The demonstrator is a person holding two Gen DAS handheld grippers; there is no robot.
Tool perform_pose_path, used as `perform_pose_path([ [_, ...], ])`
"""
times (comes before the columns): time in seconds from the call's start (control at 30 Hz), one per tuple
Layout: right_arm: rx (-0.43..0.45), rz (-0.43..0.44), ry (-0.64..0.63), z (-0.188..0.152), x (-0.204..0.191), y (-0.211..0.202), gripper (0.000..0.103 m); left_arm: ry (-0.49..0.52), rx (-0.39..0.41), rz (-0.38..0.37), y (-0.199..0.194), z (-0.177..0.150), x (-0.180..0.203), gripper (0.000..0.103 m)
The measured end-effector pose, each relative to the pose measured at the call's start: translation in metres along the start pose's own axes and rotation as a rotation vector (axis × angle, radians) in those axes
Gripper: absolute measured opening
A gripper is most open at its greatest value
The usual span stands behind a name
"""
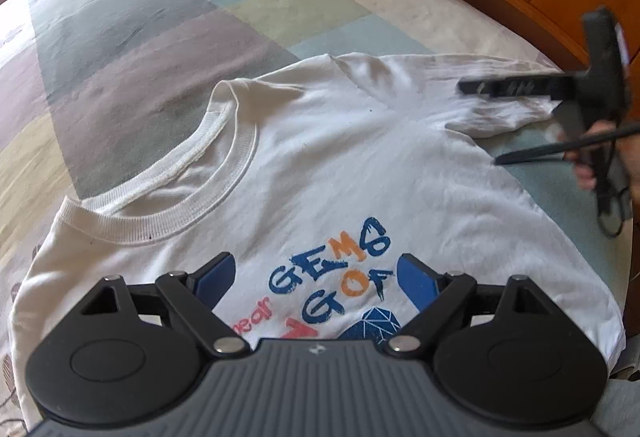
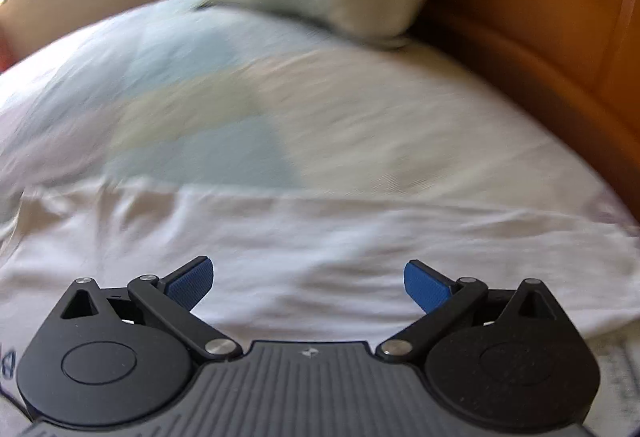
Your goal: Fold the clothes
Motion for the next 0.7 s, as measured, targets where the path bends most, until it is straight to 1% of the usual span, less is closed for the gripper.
perform_pose_path([
  [0.03, -0.005, -0.003, -0.025, -0.008, -0.007, 0.002, 0.103, -0.002, -0.001, -0.001, -0.001, -0.002, -0.001, 0.088],
  [0.1, 0.026, -0.008, -0.039, -0.020, -0.009, -0.007, 0.103, -0.002, -0.004, 0.002, -0.003, -0.006, -0.005, 0.088],
  [0.17, -0.008, 0.010, -0.032, -0.024, -0.006, -0.012, 0.103, 0.002, -0.006, 0.010, -0.006, -0.009, -0.009, 0.088],
  [0.23, -0.067, 0.016, -0.038, -0.018, -0.006, -0.014, 0.103, 0.015, -0.005, 0.032, -0.009, -0.012, -0.016, 0.088],
  [0.27, -0.079, 0.018, -0.033, -0.011, -0.006, -0.016, 0.103, 0.023, -0.004, 0.049, -0.011, -0.013, -0.019, 0.088],
  [0.37, -0.018, 0.065, -0.026, 0.019, -0.020, -0.018, 0.103, 0.026, -0.002, 0.079, -0.017, -0.019, -0.027, 0.088],
  [0.43, -0.035, 0.084, 0.000, 0.030, -0.035, -0.004, 0.103, 0.017, -0.004, 0.082, -0.019, -0.023, -0.030, 0.088],
  [0.5, -0.071, 0.072, -0.001, 0.032, -0.051, 0.020, 0.103, 0.009, -0.007, 0.085, -0.020, -0.027, -0.032, 0.088],
  [0.53, -0.064, 0.048, -0.017, 0.033, -0.057, 0.031, 0.103, 0.006, -0.008, 0.087, -0.021, -0.028, -0.034, 0.088],
  [0.57, -0.033, 0.026, -0.035, 0.038, -0.061, 0.038, 0.103, 0.003, -0.008, 0.087, -0.021, -0.030, -0.034, 0.088],
  [0.63, 0.008, 0.027, -0.038, 0.050, -0.065, 0.049, 0.103, -0.003, -0.009, 0.088, -0.022, -0.032, -0.035, 0.088],
  [0.7, -0.009, 0.025, -0.029, 0.063, -0.064, 0.060, 0.103, -0.010, -0.014, 0.086, -0.020, -0.034, -0.035, 0.088],
])
Point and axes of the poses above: each gripper's, at about its wrist camera, not at the fingertips, and y roughly the way its jaws point, x to its right, z to its top, the point moved 9 cm from there along y, roughly the way its jaws point, and after that the axes turned 9 degrees about -y, right-handed, at the moved point
